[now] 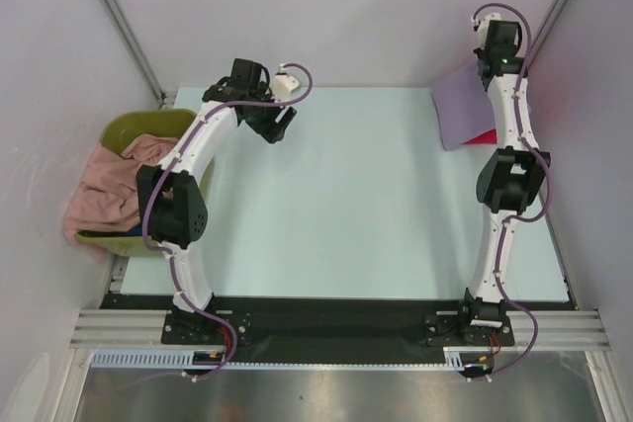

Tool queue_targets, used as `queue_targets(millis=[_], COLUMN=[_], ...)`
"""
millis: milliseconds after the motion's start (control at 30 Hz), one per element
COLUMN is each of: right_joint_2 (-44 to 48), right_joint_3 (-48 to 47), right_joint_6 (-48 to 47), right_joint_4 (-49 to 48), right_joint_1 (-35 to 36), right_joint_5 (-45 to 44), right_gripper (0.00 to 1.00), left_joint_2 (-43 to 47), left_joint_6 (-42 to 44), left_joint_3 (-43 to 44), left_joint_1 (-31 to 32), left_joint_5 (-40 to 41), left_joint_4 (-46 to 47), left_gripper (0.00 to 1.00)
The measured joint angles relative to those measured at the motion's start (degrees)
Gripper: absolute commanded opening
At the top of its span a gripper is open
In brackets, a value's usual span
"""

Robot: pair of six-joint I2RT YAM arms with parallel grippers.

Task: Fold and stack the t-shirts
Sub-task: Neatly place the folded tshirt to the corner

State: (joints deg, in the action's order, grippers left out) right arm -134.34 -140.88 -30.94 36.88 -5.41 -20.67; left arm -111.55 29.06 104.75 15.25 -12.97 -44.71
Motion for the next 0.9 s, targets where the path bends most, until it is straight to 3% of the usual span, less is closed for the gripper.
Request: queue_targets(millis=[600, 733, 800, 900], right_joint_2=[-9.42, -11.47, -12.02, -12.24], right_joint_3=[1.42, 1.84, 2.12, 2.14], right_joint_6=[-2.73, -2.03, -2.14, -2.12], right_joint_4=[-15.93, -19.32, -21.27, -23.52], right_joint_1=[-6.84, -6.86, -6.84, -6.75], right_joint_5=[4.2, 3.37, 1.68, -1.31], right_gripper=[0.01, 0.77, 0.87, 0.93], left_joint_2=[-1.68, -2.27, -2.51, -2.86], left_joint_6=[0.15, 0.44, 0.52, 0.55], left_joint_3=[-0.44, -0.44, -0.44, -0.44], left_joint_1=[0.0, 0.0, 0.0, 0.0], left_joint_5=[4.35, 5.14, 5.35, 5.35], left_joint_4=[-1.31, -1.73, -1.84, -2.19], left_gripper=[0.76, 0.76, 0.76, 0.76])
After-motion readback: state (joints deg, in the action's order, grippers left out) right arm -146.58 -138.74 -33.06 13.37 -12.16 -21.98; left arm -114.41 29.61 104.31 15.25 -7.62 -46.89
